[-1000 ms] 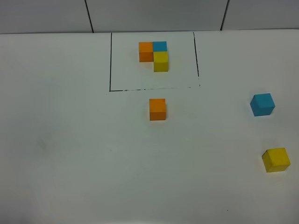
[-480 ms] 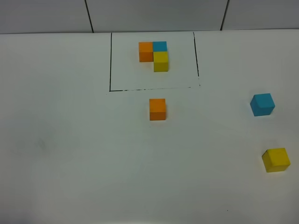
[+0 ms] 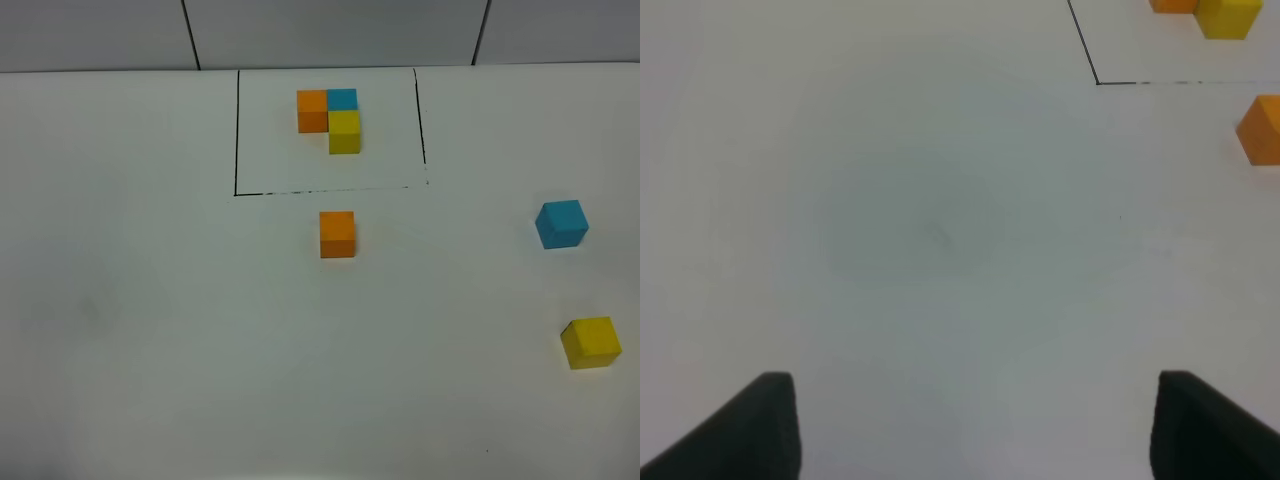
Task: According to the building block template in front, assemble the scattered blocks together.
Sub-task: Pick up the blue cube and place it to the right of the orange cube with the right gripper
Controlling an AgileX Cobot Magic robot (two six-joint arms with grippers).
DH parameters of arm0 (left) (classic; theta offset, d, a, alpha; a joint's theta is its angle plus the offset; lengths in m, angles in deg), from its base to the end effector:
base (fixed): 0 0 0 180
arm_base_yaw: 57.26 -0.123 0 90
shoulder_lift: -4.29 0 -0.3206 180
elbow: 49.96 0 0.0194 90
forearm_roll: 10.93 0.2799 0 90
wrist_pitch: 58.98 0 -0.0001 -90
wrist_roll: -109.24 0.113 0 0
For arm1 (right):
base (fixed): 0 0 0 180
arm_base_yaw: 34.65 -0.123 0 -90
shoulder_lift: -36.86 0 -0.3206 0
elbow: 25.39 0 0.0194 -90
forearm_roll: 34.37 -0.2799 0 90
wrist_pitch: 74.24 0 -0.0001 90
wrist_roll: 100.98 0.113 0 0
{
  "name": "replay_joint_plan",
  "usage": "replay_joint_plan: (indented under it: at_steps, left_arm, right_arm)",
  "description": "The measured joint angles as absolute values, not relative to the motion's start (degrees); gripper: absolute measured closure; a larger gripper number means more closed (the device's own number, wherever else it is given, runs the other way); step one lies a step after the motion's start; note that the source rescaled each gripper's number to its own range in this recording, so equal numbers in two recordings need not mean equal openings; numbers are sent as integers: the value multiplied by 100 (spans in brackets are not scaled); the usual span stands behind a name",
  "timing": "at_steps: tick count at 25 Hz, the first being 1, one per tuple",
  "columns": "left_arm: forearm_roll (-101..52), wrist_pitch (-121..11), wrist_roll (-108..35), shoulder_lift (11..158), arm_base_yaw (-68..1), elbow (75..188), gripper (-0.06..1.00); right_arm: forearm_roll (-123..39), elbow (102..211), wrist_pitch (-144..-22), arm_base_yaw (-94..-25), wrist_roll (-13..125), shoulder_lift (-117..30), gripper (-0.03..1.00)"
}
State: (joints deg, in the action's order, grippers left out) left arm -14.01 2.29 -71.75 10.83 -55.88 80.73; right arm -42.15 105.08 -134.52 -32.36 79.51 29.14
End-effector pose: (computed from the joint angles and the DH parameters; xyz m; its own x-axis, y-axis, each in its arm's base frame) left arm 0.0026 -0.0054 0.2812 -0.4576 -0.0321 -0.8886 0.0463 0.9971 -0.0598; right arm 0.0074 0.0130 0.2822 -0.4619 0.0941 -0.8819 -0.0296 0.9922 0.1214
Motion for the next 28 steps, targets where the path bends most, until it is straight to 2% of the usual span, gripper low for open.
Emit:
replay_joint_plan:
  at_steps: [11, 16, 22, 28]
  left_arm:
    - [-1401, 229, -7175, 1104, -5588, 8073, 39]
    - [-1401, 229, -7175, 1104, -5588, 8073, 39]
    - [-1401, 229, -7175, 1104, -5588, 8073, 39]
    - [-1401, 229, -7175, 1104, -5588, 8073, 39]
  right_arm:
    - [-4215, 10508, -13474, -3236, 7969, 2890, 21]
    - [-4221, 10643, -13602, -3236, 7959, 2413, 20]
    - [-4135, 10971, -13101, -3236, 7814, 903, 20]
    - [-3763, 11334, -12407, -3236, 7550, -1566, 17]
